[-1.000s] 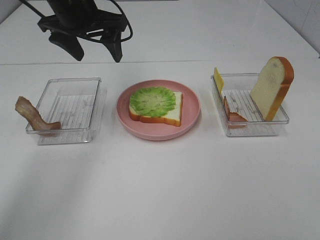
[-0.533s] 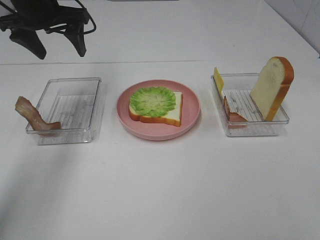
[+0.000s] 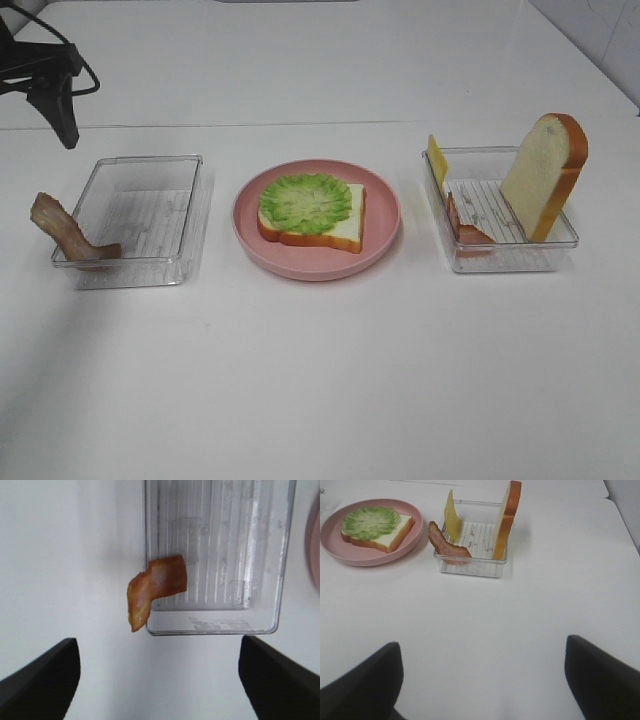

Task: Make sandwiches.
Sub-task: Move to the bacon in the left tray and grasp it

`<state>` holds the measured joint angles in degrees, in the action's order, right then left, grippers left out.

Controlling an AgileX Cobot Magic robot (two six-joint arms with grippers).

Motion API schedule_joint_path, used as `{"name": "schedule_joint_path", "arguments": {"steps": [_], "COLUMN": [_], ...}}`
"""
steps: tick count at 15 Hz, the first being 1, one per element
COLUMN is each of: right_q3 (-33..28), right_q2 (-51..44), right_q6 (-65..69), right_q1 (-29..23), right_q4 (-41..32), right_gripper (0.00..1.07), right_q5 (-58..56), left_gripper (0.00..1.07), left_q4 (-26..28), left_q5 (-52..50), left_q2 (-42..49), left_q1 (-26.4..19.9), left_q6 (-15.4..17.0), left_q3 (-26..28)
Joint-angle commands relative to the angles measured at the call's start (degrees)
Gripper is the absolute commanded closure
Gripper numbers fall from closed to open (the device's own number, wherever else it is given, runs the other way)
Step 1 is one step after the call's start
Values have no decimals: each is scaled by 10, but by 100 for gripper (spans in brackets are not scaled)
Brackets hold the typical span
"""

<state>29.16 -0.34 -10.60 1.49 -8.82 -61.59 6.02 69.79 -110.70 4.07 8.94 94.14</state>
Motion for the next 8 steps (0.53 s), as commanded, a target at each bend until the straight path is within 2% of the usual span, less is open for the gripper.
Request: {"name": "schedule_joint_path", "arguments": {"steps": [1,5,8], "right_q3": [-1,-1,-1], "right_q2": [-7,-7,-7], "right_q6": [-1,-1,-1], "right_q1": [5,5,5], "right_q4": [-2,-4,-5], "right_gripper": [24,24,24], "right_q5": [3,3,3], "left_gripper": [25,26,31], "left_q4": [-14,-28,-18], "left_q5": [39,15,-29], "left_q2": [-8,-38,-68], "left_q1": [0,0,1], "left_q6": [5,6,7], "left_q3": [-17,-18,-18]}}
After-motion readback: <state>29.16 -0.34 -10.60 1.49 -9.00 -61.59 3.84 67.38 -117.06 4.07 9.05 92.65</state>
